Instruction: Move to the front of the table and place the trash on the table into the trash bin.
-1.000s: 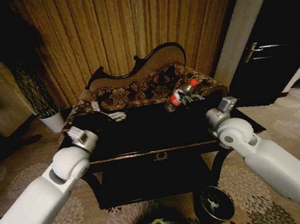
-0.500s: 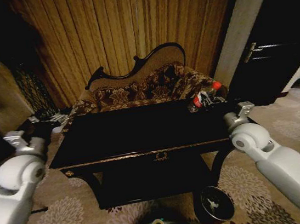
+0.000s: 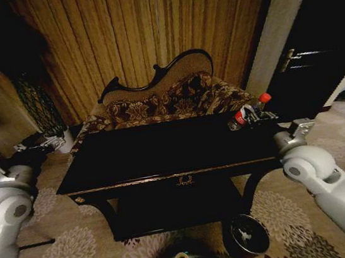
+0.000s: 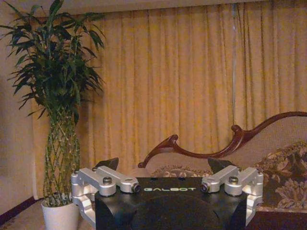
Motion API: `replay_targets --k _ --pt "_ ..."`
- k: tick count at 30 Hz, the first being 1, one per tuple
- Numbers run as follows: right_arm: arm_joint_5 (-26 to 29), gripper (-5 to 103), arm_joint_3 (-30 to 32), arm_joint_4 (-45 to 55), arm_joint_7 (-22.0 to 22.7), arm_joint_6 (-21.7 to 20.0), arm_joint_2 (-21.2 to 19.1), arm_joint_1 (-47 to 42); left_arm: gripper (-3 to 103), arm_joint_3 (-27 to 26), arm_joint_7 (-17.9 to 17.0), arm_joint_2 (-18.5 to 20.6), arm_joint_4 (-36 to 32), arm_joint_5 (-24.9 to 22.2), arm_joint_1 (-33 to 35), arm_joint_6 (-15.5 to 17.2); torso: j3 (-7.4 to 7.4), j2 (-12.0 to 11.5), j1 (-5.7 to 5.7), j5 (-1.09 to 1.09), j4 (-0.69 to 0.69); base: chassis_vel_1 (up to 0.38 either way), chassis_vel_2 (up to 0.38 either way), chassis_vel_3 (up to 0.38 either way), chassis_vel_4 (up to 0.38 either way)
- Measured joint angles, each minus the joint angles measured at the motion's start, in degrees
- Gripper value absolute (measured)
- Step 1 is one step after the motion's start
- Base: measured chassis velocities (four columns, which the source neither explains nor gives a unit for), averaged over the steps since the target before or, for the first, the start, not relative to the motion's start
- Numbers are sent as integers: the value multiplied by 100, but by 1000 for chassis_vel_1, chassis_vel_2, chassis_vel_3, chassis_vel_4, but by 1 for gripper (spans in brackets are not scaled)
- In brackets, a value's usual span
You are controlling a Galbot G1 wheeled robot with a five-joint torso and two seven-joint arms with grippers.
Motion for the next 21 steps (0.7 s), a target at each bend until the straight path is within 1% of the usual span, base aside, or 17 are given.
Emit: replay_targets --k 2,7,13,18,21 --pt "-1 27 65 169 -9 -2 27 -127 100 -19 30 22 -48 73 66 -103 0 0 0 1 0 0 0 0 0" --pt "-3 27 59 349 -13 -10 36 -157 100 -6 126 48 -109 173 113 -181 0 0 0 0 0 0 0 0 0" --pt "-3 27 56 435 -14 -12 46 -184 100 20 159 50 -141 198 133 -198 0 -1 1 0 0 0 0 0 0" --pt "-1 27 80 470 -16 -12 47 -207 100 44 184 52 -162 230 160 -209 1 -1 2 1 0 62 -70 -63 79" --pt "-1 27 81 470 -16 -13 50 -204 100 57 198 52 -149 245 159 -215 1 -2 2 0 0 132 -130 -148 144"
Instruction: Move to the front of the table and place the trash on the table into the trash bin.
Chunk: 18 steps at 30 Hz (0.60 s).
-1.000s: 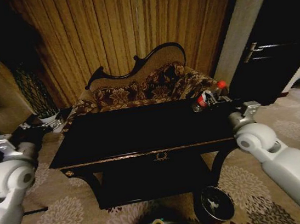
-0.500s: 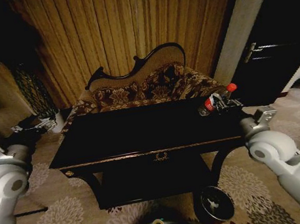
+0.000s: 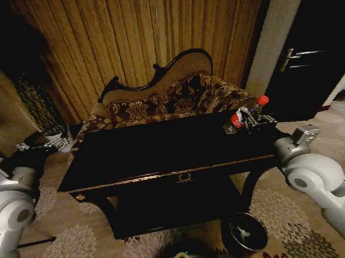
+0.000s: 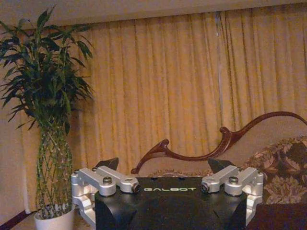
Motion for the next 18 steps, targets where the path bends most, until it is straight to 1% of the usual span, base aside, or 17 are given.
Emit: replay_targets --k 18 --pt "-23 27 9 -52 -2 17 25 -28 100 57 142 -6 100 110 -7 -83 -1 1 -2 0 0 180 -184 -185 184"
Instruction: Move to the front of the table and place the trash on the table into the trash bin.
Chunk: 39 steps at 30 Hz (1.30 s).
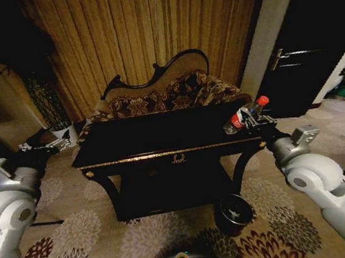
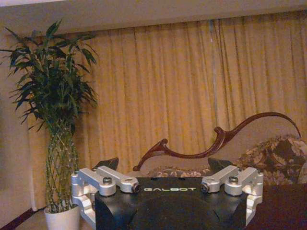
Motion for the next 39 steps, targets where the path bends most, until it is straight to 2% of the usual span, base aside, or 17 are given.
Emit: replay_targets --k 16,27,31,35,37,39 --pt "-94 27 -179 -208 -23 63 61 50 100 -15 18 -64 -76 22 56 -57 -2 4 -3 -1 1 141 -143 -128 133" --pt "-549 27 -643 -1727 -249 158 484 34 100 40 65 -313 -184 134 186 -63 2 -3 5 1 -1 -12 7 12 -6" --pt "-1082 27 -1311 -2918 -323 340 964 373 100 60 169 -454 -215 225 258 -88 -1 1 -1 0 0 0 0 0 0" --pt "-1341 27 -1512 -3472 -389 461 1188 552 100 23 183 -506 -261 225 287 -95 0 0 -1 0 2 0 0 0 0" --pt "-1747 27 -1658 -4231 -606 696 1482 769 100 -18 213 -551 -313 232 289 -104 1 0 0 1 1 0 0 0 0" --pt "-1864 27 -1698 -4557 -675 782 1591 858 100 -25 218 -560 -335 233 289 -104 1 0 1 1 0 0 0 0 0"
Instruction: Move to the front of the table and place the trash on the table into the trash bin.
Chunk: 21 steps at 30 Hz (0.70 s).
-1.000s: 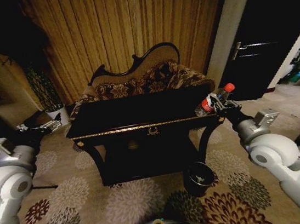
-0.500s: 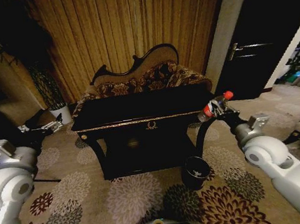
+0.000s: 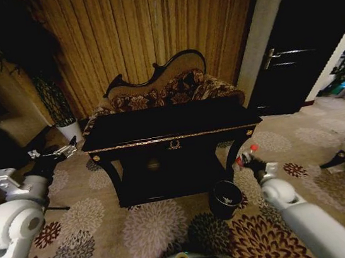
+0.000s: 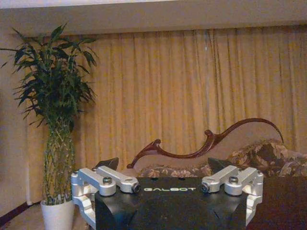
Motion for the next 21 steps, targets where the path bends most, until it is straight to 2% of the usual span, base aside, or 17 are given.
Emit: replay_targets --k 4,7,9,13,21 --pt "-318 27 -51 -912 -225 273 317 221 100 -15 16 -12 -94 16 62 -13 0 0 0 -1 0 0 0 0 0" --pt "-395 27 -51 -1215 -296 417 438 302 100 -1 52 -18 -101 54 80 -39 -1 0 0 -2 0 0 0 0 0" --pt "-446 27 -44 -1554 -351 667 611 415 100 51 115 -52 -102 124 81 -74 0 0 0 -2 0 0 0 0 0" --pt "-442 27 -41 -1848 -369 938 873 546 100 113 125 -104 -135 173 95 -83 0 0 0 -1 0 0 0 0 0" --pt "-523 27 -57 -1956 -474 1082 1154 603 100 64 127 -87 -194 178 202 -117 0 0 0 -1 0 0 0 0 0"
